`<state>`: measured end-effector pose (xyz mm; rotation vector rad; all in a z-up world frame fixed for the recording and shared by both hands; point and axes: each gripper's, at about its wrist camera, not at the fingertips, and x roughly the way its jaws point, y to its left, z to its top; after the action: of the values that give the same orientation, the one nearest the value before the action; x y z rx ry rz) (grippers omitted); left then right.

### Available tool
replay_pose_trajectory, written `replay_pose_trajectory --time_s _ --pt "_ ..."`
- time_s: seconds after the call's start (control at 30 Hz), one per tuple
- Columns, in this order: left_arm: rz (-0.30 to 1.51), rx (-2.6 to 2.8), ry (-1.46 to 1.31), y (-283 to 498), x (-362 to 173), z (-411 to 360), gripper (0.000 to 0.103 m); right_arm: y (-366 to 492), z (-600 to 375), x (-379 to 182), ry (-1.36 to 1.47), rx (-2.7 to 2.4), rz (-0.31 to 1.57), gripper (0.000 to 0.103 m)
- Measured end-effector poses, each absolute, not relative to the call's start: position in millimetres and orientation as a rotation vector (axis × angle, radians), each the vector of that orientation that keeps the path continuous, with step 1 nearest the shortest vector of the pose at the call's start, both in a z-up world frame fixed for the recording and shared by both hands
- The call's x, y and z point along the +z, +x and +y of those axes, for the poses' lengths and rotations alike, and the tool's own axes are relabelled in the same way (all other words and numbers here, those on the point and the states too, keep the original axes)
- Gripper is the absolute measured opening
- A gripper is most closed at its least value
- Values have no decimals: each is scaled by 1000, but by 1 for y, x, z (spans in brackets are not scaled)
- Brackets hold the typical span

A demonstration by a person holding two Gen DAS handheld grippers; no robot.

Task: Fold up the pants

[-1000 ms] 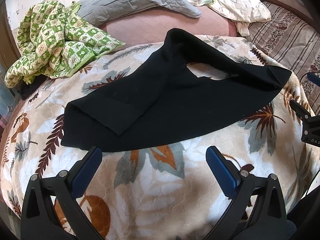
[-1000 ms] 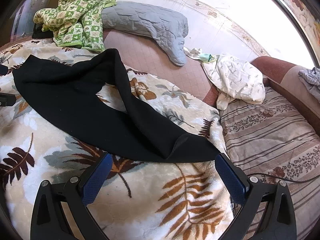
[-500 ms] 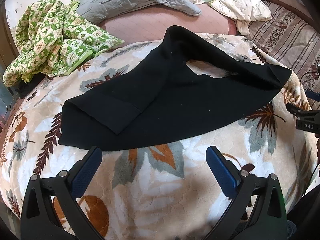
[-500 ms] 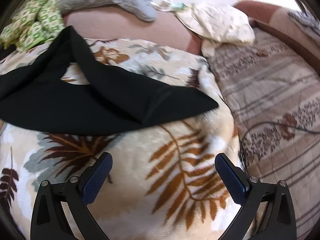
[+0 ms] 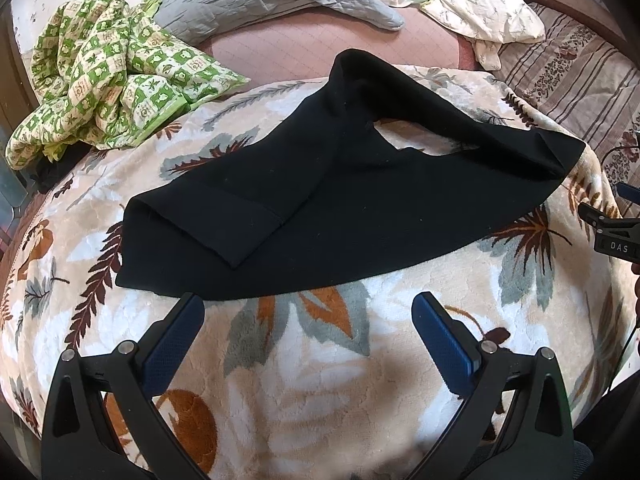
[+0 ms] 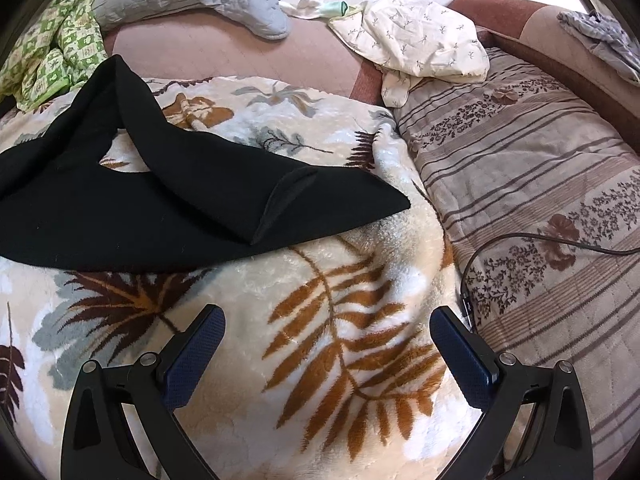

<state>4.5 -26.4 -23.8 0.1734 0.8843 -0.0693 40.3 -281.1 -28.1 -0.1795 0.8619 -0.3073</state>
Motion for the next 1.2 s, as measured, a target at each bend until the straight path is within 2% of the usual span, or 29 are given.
replay_pose_trajectory --time_s 0.3,0.53,0.9,1.07,1.2 --pt "893 -69 148 5 -26 -21 103 39 -279 -24 -176 -310 845 102" --pt "875 -87 68 8 -19 -3 103 29 -288 -1 25 -191 722 102" --pt "784 -156 -298 -7 -21 128 103 14 -311 17 191 -127 601 102" --pt "832 -208 -707 3 -52 187 103 20 -318 11 239 -141 637 102" --pt "852 -260 -906 35 -68 197 103 21 -311 10 200 -134 643 102"
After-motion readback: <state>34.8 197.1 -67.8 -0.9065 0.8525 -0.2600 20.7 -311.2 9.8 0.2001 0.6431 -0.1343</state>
